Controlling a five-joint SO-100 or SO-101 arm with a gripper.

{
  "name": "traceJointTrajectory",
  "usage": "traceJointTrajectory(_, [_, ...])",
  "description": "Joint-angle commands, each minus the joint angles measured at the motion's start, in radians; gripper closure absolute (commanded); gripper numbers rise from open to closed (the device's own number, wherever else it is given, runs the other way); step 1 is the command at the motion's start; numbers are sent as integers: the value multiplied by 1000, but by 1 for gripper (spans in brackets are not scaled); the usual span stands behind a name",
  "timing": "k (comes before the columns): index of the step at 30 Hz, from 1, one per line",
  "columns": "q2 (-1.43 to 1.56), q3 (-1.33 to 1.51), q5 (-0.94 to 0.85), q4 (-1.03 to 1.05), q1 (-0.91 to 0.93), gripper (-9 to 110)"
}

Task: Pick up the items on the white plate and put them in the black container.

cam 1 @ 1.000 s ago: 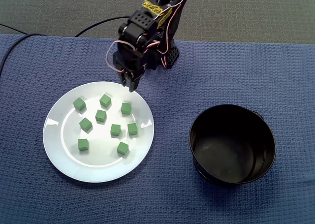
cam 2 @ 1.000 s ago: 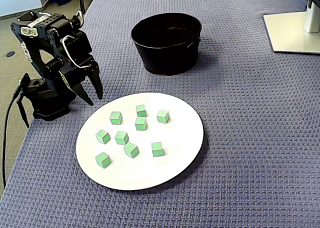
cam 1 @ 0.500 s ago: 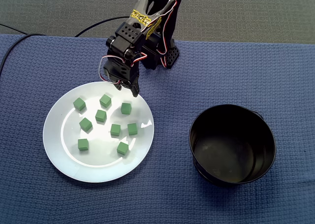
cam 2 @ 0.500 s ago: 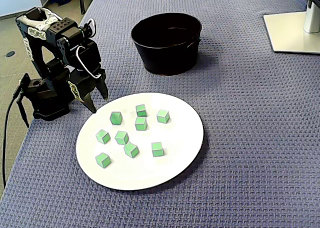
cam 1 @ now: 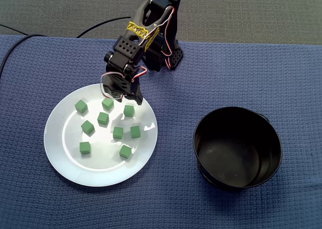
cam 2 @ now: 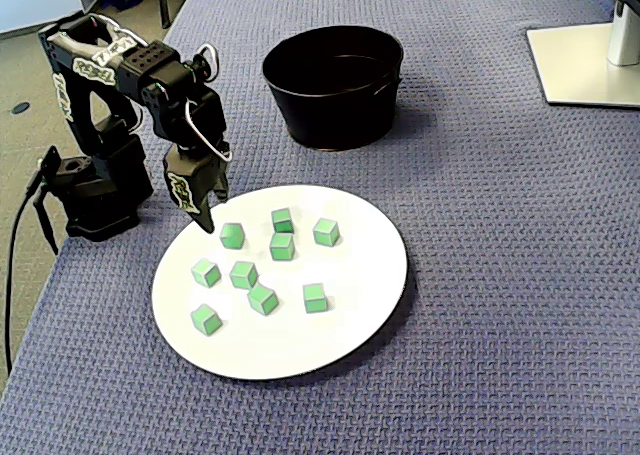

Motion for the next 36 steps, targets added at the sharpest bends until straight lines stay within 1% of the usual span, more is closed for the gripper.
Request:
traceJointTrajectory(1, [-23,-41,-8,-35,-25,81])
traceJointTrajectory(12, [-100,-55,-29,-109,-8,79])
traceJointTrajectory(22, [-149,-21,-31,-202,2,80])
traceJointTrajectory(26, [-164,-12,-23,-207,-5,81])
traceJointTrajectory(30, [-172,12,-28,-210,-8,93])
traceJointTrajectory(36, [-170,38,-28,-212,-8,101])
